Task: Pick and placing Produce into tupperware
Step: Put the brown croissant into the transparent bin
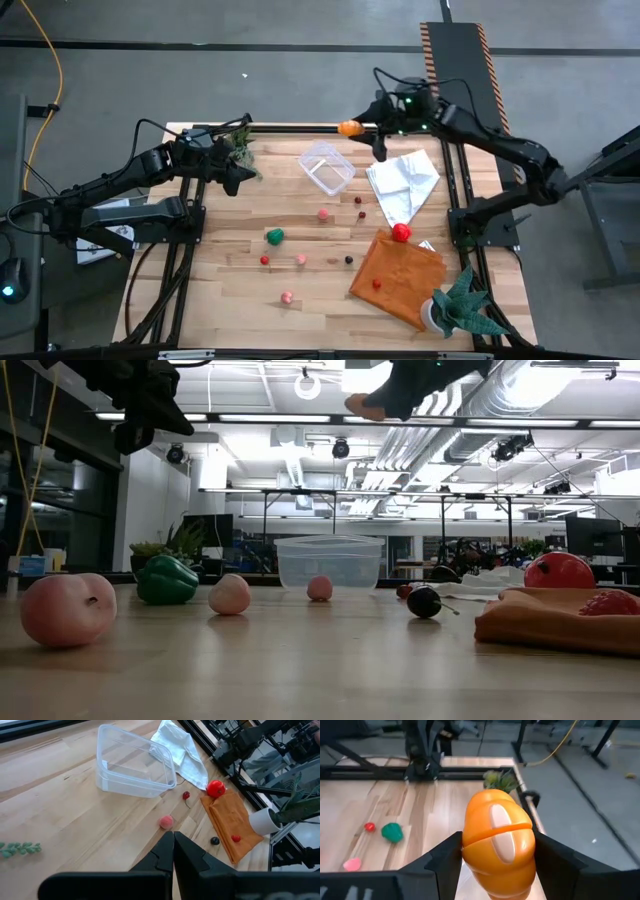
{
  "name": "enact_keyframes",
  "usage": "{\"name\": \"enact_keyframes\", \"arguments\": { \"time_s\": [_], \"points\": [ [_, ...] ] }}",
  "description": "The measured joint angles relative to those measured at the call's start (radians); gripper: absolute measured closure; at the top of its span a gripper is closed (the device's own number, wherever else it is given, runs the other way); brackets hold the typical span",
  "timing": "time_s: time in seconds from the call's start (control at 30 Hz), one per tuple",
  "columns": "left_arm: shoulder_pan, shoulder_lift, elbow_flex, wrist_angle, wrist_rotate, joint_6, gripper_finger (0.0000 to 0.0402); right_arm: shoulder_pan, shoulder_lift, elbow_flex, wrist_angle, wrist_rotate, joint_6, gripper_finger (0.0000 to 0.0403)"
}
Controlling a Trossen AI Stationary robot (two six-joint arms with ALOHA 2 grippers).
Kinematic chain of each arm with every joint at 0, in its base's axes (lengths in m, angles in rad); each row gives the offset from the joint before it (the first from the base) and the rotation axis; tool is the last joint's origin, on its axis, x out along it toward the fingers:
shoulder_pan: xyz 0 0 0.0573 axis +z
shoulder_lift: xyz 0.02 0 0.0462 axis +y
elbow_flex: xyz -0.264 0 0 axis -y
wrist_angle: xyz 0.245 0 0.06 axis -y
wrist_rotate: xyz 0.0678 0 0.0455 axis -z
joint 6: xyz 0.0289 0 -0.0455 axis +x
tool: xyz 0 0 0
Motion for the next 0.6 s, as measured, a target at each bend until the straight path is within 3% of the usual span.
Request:
{"name": "enact_keyframes", "arguments": {
  "time_s": [0.37,0.6],
  "points": [
    [0.0,0.0,0.0,-0.001,0.001,0.0,0.0401,0.007,0.171,0.227,-0.172,0.004,-0.044,0.0199],
    [0.0,0.0,0.0,-0.004,0.001,0.0,0.0401,0.045,0.269,0.305,-0.235,0.007,-0.047,0.0199]
  ]
}}
